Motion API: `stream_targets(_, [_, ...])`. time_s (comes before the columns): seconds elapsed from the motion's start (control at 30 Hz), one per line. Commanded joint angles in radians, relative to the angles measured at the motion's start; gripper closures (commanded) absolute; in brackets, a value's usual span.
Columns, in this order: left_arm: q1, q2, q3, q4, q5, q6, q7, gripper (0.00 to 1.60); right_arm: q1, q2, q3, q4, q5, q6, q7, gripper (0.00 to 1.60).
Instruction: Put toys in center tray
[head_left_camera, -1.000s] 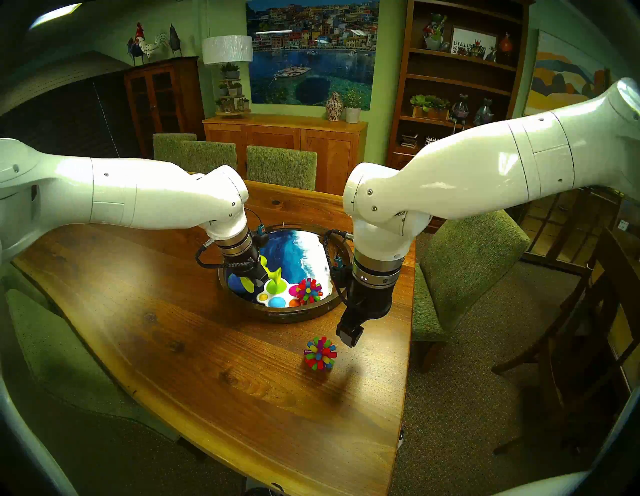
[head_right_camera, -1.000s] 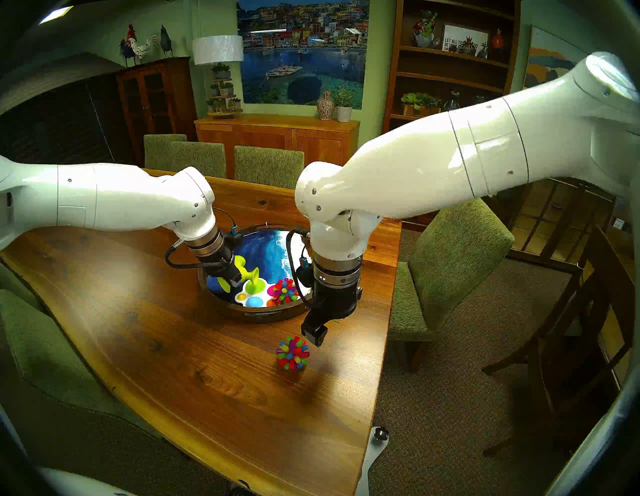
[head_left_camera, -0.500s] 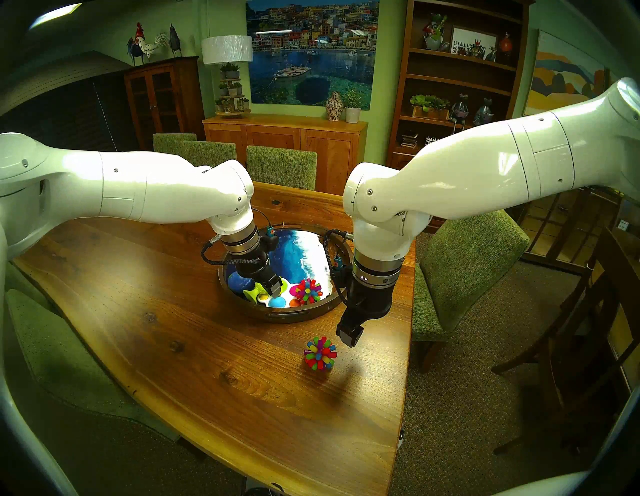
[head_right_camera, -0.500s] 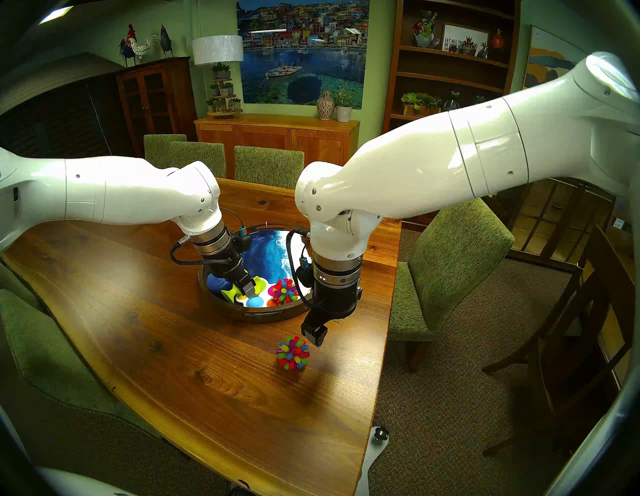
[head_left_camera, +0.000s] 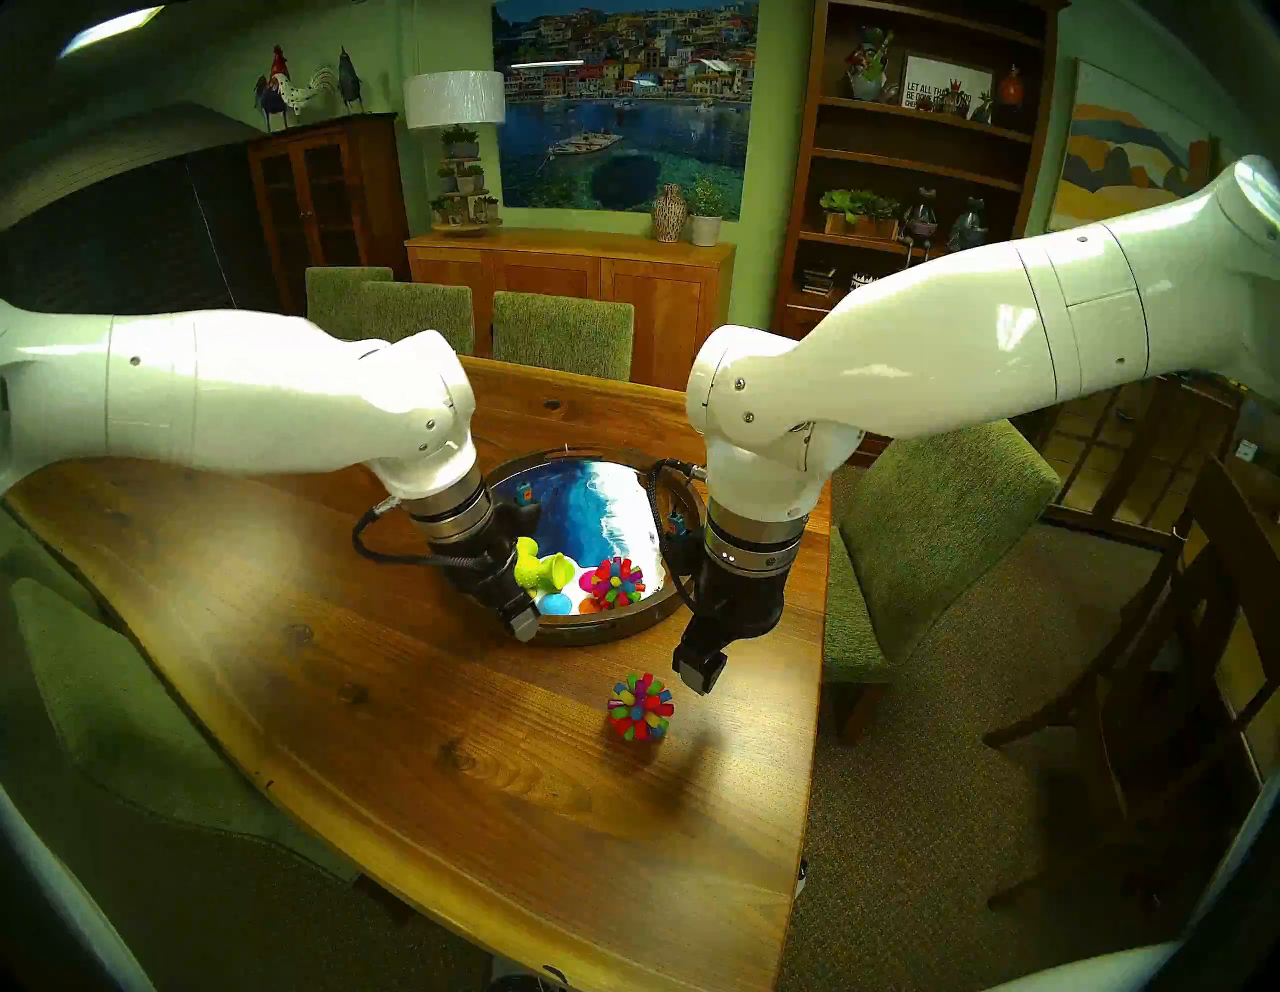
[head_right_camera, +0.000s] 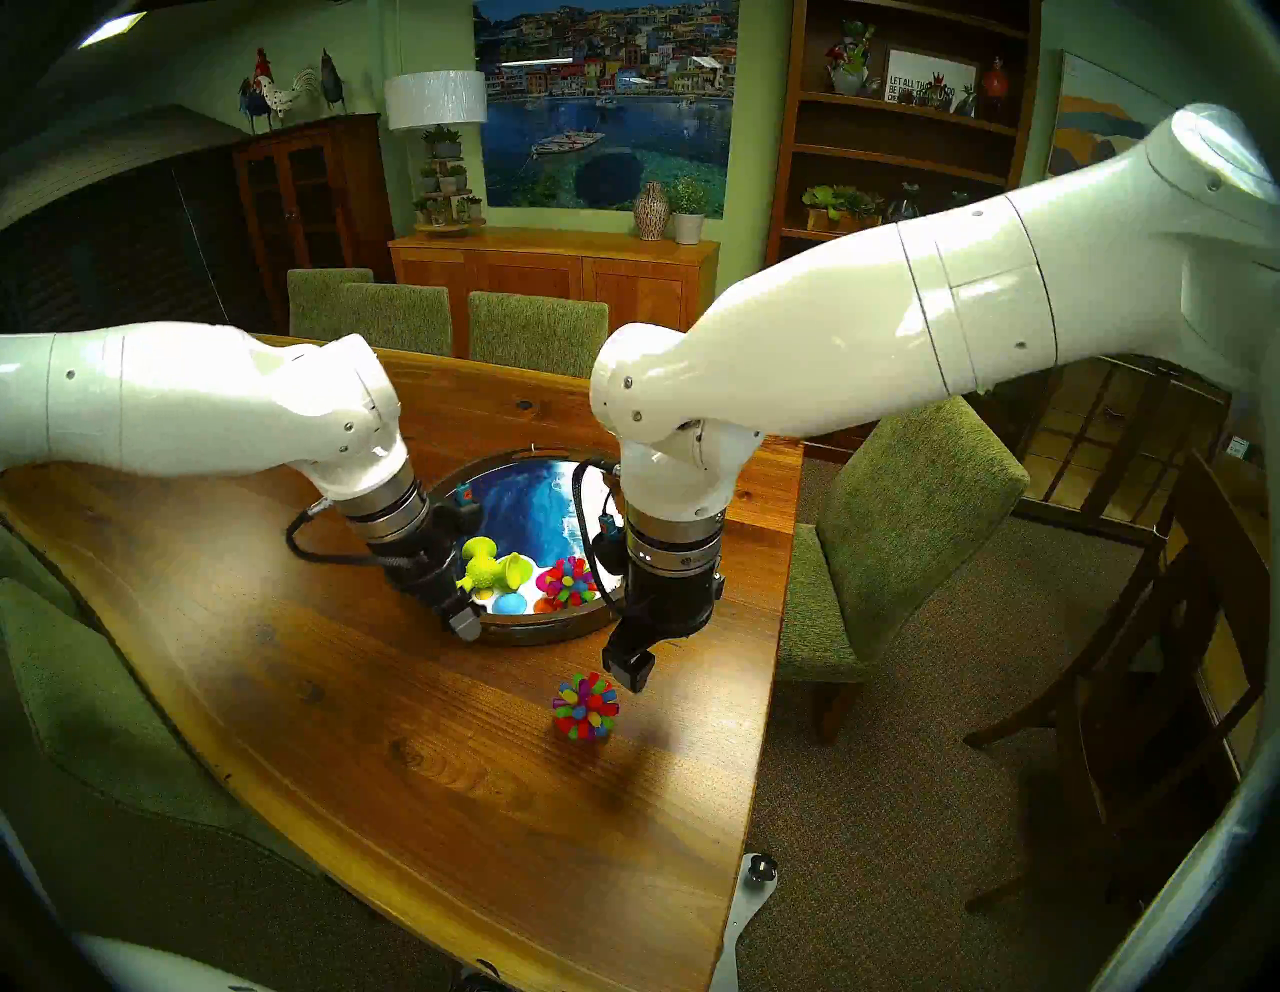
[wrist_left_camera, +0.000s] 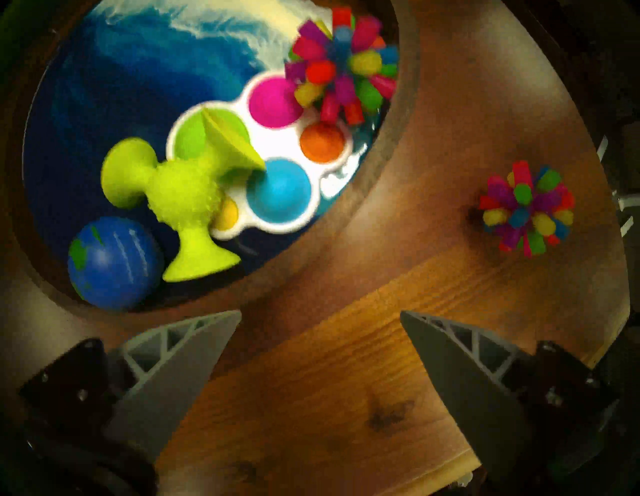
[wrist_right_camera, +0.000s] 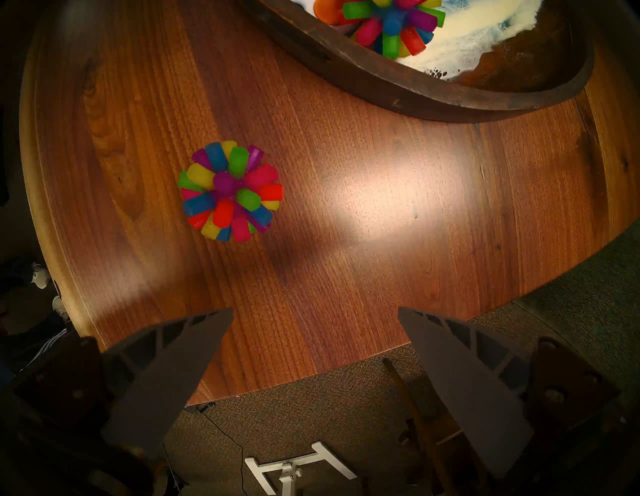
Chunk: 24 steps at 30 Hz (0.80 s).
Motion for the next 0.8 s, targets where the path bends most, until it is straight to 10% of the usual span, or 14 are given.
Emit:
stream_targets(0.0, [-0.109, 0.114, 0.071, -0.109, 0.042, -0.002, 0.003, 0.0, 0.016, 0.001, 0.012, 0.003, -0.001, -0.001, 0.0, 0.0])
stream_targets(0.77, [-0.292, 0.408, 0.148, -0.254, 0.207, -0.002, -0.016, 0.0, 0.021, 0.001, 0.015, -0.002, -0.005, -0.001, -0.002, 0.0])
